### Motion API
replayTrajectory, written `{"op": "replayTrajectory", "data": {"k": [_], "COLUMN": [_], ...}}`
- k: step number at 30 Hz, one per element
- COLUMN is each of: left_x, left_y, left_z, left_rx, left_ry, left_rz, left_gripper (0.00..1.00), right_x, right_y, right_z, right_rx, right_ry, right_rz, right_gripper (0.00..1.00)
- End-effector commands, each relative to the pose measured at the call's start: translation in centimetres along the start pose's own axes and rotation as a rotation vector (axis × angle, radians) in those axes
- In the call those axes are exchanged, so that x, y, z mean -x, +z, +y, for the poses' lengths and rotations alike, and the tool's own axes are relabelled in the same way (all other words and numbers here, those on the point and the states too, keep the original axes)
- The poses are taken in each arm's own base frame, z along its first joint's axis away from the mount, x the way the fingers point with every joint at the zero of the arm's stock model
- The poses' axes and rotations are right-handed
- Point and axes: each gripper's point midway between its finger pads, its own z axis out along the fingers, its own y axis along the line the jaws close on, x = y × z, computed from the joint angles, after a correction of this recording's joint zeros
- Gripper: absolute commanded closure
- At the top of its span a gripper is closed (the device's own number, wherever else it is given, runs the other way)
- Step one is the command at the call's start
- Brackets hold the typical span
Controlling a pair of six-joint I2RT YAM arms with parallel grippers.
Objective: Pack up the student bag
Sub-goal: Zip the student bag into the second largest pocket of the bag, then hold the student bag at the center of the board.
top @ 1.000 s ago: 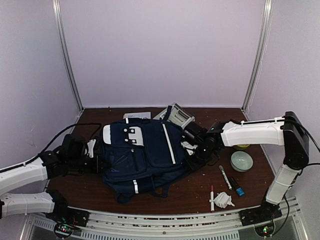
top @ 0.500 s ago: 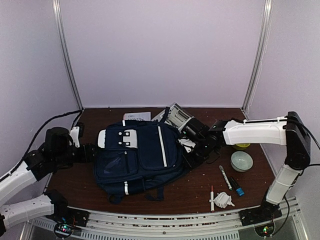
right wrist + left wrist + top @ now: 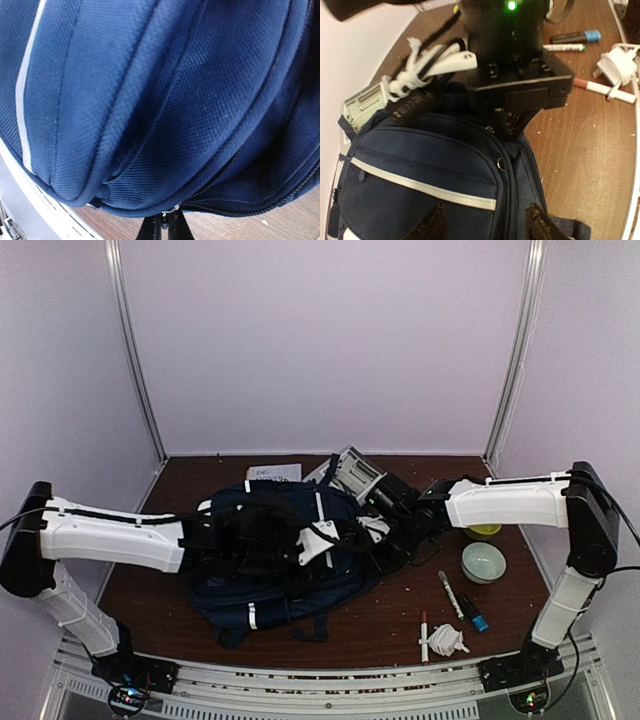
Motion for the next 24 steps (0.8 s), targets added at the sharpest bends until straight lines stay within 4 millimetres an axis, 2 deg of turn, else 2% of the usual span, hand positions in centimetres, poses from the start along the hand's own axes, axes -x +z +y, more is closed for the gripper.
{"op": "replayTrajectory", "data": {"k": [1,4,7,11,15,17,20,24], "left_x": [1.0,0.0,-1.9,-3.3,-3.7,-4.4,-5.6,-6.7], "left_y": [3.5,5.7,6.8,7.5,7.4,7.7,8.1,7.6], "left_z": [1.4,1.1,0.2,-0.9,-2.0,-1.8,0.3,1.4], "left_rx": [0.052,0.031,-0.014,-0.060,-0.118,-0.095,0.040,0.110], "left_ry": [0.197,0.263,0.273,0.253,0.217,0.207,0.203,0.220], "left_rz": [0.057,0.130,0.208,0.239,0.235,0.243,0.281,0.327], "left_gripper": [0.40,0.35,0.33,0.33,0.32,0.33,0.43,0.77], "right_x": [0.6,0.5,0.6,0.9,1.3,1.4,1.6,1.4], "right_y": [-0.5,-0.6,-0.8,-1.1,-1.4,-1.5,-1.7,-1.7], "right_z": [1.1,0.5,0.2,-0.2,-1.2,-1.4,-0.9,-1.6], "right_rx": [0.078,0.069,0.072,0.080,0.072,0.079,0.109,0.070], "right_ry": [0.013,0.025,0.035,0.047,0.073,0.081,0.076,0.073], "right_rz": [-0.049,-0.053,-0.063,-0.073,-0.078,-0.083,-0.088,-0.081], "right_gripper": [1.00,1.00,1.00,1.00,1.00,1.00,1.00,1.00]}}
